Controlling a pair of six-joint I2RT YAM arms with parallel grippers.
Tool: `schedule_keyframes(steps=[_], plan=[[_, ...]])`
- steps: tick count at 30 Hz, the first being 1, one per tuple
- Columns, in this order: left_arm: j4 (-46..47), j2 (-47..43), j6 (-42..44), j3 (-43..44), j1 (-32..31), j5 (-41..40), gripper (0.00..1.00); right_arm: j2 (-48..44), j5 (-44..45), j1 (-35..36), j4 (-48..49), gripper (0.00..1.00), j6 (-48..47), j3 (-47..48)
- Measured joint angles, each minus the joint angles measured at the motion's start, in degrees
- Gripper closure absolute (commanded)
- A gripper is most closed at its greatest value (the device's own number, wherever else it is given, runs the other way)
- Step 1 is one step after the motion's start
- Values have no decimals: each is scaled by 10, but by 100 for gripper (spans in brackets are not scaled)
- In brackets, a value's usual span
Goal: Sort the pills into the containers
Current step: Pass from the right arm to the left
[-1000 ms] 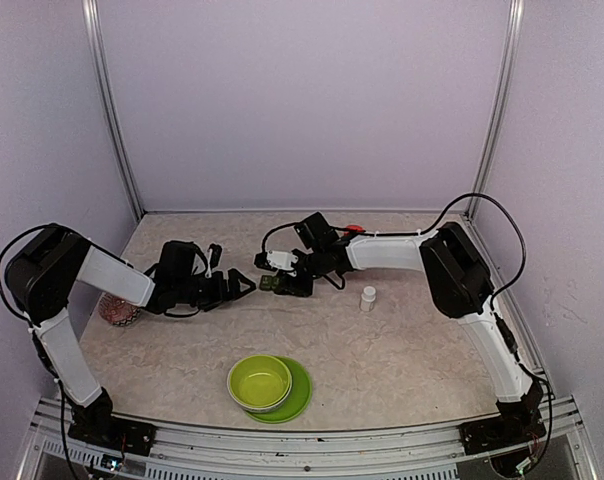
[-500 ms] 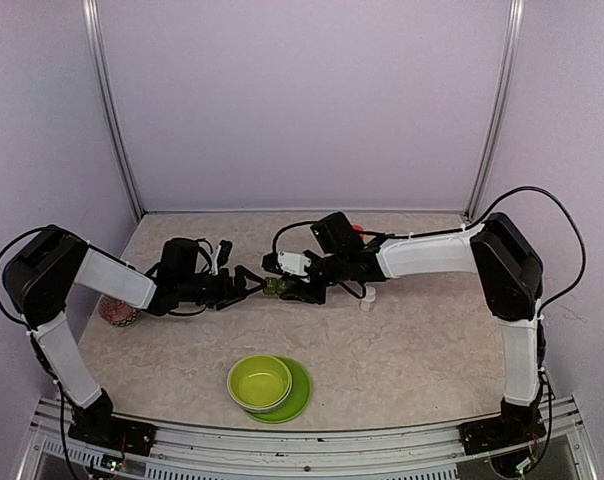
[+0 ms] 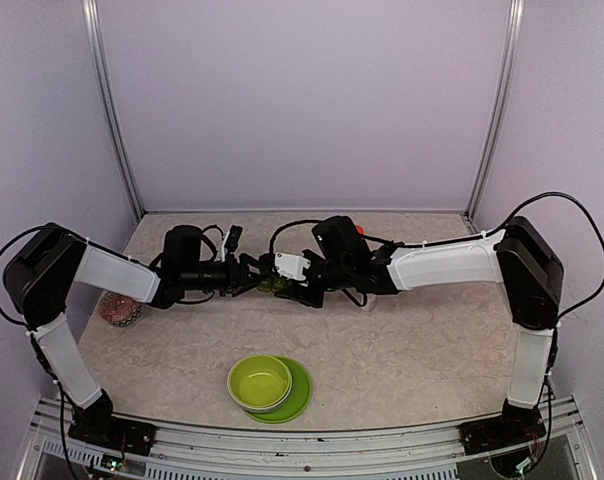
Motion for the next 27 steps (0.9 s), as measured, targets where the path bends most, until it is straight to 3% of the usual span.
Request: schedule_keyframes(steps=[10,15,19,22,25,27], plan=[[12,-19,-17,-6,-3,13,46,-2,40,3,17,61,1,-5],[12,-19,-19,-9,-2,12,59,-3,45,3,22,61,1,-7],[12,-18,-25,-11,-1,9,76,-6,46,4,25,61,0,-11],[16,-18,-35,-12,0,7,84,-8,49,4,28,61,-2,-12],[21,-16,-47,-12,1,7,85,-8,55,6,33,58,-6,-14],[23,-16,-52,-12,1,7,85,-9,58,7,33,50,-6,-15]])
